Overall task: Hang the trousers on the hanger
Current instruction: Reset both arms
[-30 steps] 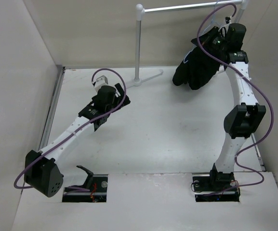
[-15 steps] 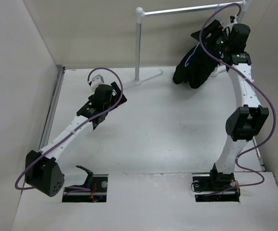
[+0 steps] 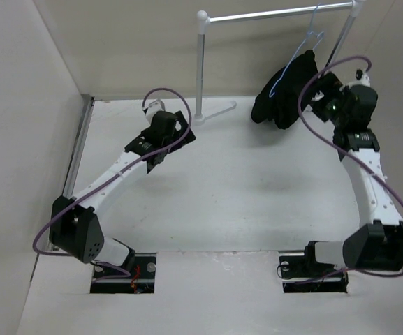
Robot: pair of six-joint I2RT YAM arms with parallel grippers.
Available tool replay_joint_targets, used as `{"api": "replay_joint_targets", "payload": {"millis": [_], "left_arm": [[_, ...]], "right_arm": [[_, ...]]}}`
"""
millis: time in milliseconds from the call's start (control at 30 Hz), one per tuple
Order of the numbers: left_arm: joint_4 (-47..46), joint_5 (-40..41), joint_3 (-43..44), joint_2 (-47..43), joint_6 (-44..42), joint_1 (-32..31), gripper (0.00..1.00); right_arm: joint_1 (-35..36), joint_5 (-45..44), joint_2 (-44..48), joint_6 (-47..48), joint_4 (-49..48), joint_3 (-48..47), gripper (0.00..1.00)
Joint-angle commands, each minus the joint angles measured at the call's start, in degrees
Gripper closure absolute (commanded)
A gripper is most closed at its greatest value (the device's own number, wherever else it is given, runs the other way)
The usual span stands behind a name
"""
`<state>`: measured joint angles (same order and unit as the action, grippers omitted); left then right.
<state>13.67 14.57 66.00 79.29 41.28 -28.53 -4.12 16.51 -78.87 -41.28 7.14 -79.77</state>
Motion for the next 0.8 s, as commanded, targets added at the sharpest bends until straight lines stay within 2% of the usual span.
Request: {"api": "replay_joint_targets", "payload": {"millis": [0,167,367,533,767], "left_arm": [[3.1,-1.3,4.3,3.6,-1.5,-2.4,0.00],[8.4,-1.5,9.3,11.4,-3.0,-5.6,0.00],[10.8,-2.5,12.6,17.5,-4.6,-8.8,0.00],[9.7,-4.0,13.4,19.6,-5.0,-9.9,0.00],[8.4,-5.5,14.0,20.6,-5.2,-10.2,0.00]], "right_arm": [[-0.9,-12.5,7.4,-1.3,-2.0,12.0,0.00],[-2.3,-22.8,18.7,-3.7,5.2,31.3,0.00],[0.3,-27.0,27.8,-5.7,12.3,44.6,0.00],[0.3,-27.0,31.1,-6.6,13.3,48.3,0.00],[-1.3,-26.8,27.8,-3.9,13.1,43.7,0.00]]}}
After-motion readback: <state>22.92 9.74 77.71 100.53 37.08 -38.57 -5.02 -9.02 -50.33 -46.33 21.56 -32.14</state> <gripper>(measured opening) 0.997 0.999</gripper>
